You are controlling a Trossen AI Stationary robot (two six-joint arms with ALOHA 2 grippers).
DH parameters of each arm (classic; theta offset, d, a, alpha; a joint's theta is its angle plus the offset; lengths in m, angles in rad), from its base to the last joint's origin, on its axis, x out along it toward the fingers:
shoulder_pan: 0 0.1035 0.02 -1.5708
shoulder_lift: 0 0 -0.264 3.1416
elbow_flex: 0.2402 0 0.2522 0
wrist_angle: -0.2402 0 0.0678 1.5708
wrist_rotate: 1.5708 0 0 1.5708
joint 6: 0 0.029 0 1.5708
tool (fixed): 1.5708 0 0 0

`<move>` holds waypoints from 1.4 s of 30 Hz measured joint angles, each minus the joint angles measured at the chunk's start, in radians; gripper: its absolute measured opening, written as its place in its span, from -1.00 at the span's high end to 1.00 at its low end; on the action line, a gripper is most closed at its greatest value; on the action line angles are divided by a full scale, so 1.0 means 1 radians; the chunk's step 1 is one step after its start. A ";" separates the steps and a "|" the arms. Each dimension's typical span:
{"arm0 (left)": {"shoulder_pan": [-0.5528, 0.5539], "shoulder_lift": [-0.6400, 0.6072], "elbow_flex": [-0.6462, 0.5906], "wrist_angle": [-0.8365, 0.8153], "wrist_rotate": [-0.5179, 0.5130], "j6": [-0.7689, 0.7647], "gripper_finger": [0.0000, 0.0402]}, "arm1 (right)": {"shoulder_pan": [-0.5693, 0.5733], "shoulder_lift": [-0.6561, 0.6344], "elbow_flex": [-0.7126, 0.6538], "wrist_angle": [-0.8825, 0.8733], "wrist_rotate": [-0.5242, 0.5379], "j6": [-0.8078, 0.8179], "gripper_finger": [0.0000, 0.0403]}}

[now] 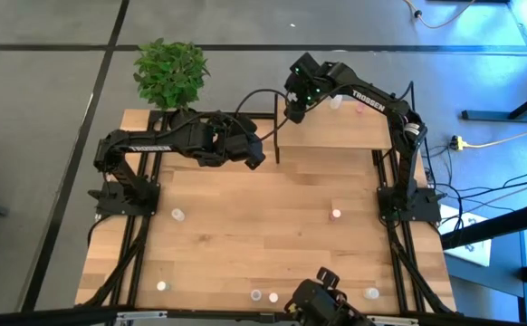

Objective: Pick and place medicine bottles onto shelf by color
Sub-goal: Put the middle transparent pill bottle on the shelf

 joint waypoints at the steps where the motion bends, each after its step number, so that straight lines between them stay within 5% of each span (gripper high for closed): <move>1: 0.000 0.000 0.000 0.000 0.000 0.000 -0.67 | -0.001 0.000 0.000 0.003 0.000 0.001 0.04; 19: 0.000 0.000 0.000 -0.001 0.000 0.000 -0.67 | 0.016 -0.142 0.001 0.051 0.062 -0.046 0.04; 24: 0.000 0.000 0.000 -0.004 0.000 0.000 -0.67 | 0.044 -0.192 0.001 0.011 0.003 -0.052 0.06; 29: 0.000 0.000 0.000 -0.009 0.000 0.000 -0.67 | 0.071 -0.197 0.001 -0.055 -0.102 -0.061 0.28; 37: 0.000 0.000 0.000 -0.009 0.000 0.000 -0.67 | 0.066 -0.163 -0.005 -0.129 -0.107 -0.105 0.94; 42: 0.000 0.000 0.000 -0.008 0.000 0.000 -0.67 | 0.047 -0.120 -0.005 -0.131 -0.107 -0.104 0.96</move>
